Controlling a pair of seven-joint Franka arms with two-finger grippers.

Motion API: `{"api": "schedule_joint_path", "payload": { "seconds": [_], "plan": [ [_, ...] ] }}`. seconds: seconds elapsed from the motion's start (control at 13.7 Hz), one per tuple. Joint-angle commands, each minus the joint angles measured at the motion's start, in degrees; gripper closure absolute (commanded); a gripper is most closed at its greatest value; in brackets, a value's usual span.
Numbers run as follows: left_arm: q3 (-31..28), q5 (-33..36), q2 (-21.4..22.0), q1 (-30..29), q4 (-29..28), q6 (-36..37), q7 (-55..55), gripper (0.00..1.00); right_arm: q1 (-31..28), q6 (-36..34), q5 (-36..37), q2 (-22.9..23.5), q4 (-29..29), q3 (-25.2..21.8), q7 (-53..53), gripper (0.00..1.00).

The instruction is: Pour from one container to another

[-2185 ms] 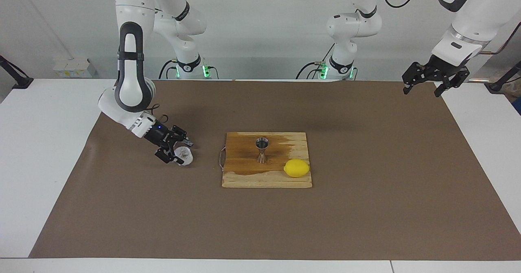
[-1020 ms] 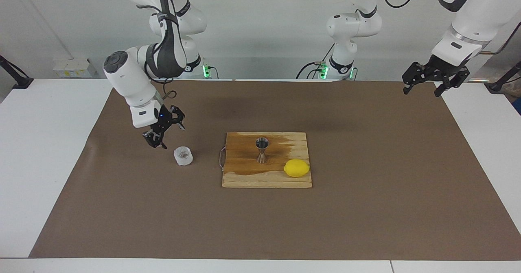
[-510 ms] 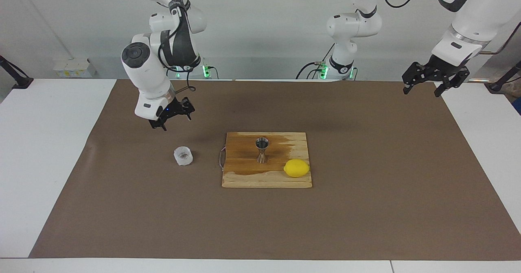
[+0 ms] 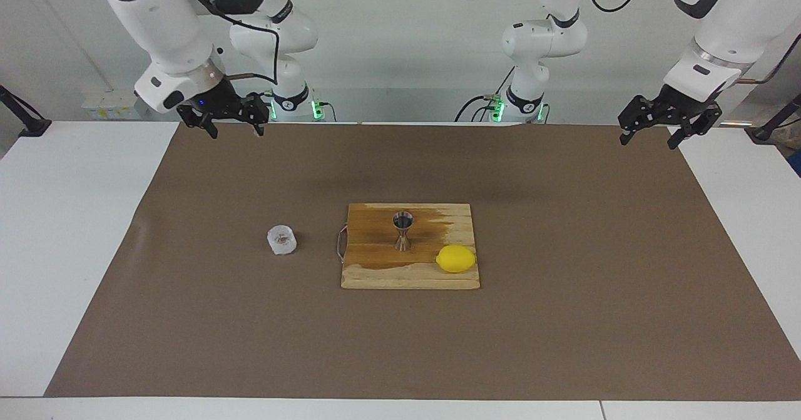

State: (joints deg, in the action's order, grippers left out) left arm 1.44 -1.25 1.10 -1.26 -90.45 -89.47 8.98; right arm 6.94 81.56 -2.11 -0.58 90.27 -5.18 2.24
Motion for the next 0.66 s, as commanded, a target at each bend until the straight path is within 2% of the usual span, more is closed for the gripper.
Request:
{"api": "schedule_joint_path", "payload": {
  "seconds": [0.0,0.29,0.58],
  "plan": [
    [0.8,1.0,1.0,-0.9,-1.0,0.4,0.1,0.00,-4.6,-0.6,0.0,0.7,-1.4,0.3,0.8,0.00],
    [0.8,1.0,1.0,-0.9,-1.0,0.4,0.1,0.00,-7.6,6.8,0.2,1.0,-1.1,0.2,0.8,0.00],
    [0.8,1.0,1.1,-0.9,-1.0,0.4,0.0,0.00,-6.8,5.8,0.3,0.7,-0.6,0.8,1.1,0.00]
  ]
}}
